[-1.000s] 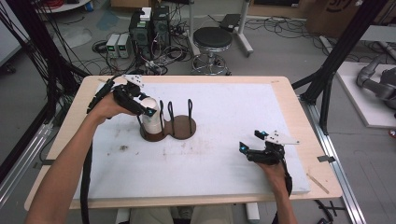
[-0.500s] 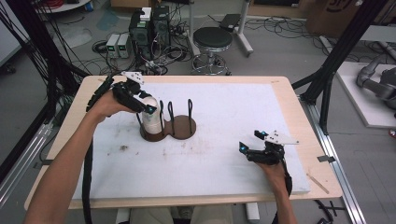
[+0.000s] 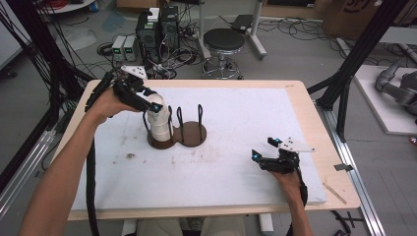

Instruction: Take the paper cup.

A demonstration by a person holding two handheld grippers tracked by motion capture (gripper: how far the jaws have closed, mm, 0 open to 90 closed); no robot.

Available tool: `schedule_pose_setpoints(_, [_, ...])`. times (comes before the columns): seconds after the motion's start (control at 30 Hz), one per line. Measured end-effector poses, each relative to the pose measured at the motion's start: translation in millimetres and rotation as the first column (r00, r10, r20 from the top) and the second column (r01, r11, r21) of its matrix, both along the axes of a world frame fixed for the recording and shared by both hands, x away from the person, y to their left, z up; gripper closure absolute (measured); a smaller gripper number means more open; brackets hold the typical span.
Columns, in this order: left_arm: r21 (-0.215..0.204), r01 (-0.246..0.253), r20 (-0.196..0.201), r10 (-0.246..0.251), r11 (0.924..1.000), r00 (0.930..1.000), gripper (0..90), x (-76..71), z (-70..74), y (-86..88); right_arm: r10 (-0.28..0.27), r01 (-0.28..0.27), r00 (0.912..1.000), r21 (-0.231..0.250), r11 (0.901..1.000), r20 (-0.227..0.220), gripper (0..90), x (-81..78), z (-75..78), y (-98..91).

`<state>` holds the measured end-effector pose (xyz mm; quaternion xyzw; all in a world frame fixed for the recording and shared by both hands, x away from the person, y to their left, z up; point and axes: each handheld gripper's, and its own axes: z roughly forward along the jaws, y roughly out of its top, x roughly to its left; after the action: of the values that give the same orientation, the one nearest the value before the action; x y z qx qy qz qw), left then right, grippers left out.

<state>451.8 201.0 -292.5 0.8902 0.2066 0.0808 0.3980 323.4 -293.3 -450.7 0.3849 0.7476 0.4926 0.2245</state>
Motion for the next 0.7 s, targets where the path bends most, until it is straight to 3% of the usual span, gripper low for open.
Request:
schedule_pose_setpoints(0.27, [-0.025,0.022,0.055,-0.020,0.9994,0.9983,36.4,-7.3,35.2,-1.2,0.001,-0.001,1.0000,-0.008,1.0000,0.005,14.9,-0.1,0.0,0.3])
schedule_pose_setpoints(0.4, [-0.014,0.025,0.069,-0.024,0.9996,0.9973,36.4,-9.9,50.0,-3.4,0.001,-0.001,1.0000,-0.006,1.0000,0.004,14.9,-0.2,0.0,0.4])
schedule_pose_setpoints(0.7, [0.000,0.020,0.085,-0.019,0.9998,0.9962,36.3,-13.9,60.0,-2.5,0.002,-0.002,1.0000,-0.006,1.0000,0.004,14.9,-0.1,0.1,0.3])
